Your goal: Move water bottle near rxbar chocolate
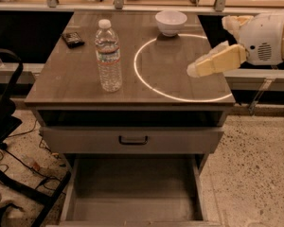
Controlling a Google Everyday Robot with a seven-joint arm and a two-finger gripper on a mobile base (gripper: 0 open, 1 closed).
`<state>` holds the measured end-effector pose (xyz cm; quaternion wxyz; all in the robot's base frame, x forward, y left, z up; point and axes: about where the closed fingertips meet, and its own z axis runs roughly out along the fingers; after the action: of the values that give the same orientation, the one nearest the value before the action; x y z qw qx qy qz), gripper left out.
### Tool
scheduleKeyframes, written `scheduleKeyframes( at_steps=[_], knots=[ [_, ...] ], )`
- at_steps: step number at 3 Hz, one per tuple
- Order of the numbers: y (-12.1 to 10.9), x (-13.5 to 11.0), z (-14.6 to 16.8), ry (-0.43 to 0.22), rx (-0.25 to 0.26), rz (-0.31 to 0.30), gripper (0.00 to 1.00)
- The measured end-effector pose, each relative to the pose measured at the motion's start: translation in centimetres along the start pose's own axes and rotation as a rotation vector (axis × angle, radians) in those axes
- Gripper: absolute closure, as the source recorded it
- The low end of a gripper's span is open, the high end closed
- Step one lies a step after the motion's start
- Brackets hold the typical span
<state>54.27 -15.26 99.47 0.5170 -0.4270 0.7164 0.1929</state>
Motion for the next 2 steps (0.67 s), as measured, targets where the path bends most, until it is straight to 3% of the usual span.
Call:
scheduleKeyframes(
  at_steps=[1,2],
  knots=[
    [0.2,-0.2,0.8,-0.010,-0.009,-0.001,0.00],
    [1.2,-1.2,5.6,-0.072,-0.063,-0.003,0.00]
  ],
)
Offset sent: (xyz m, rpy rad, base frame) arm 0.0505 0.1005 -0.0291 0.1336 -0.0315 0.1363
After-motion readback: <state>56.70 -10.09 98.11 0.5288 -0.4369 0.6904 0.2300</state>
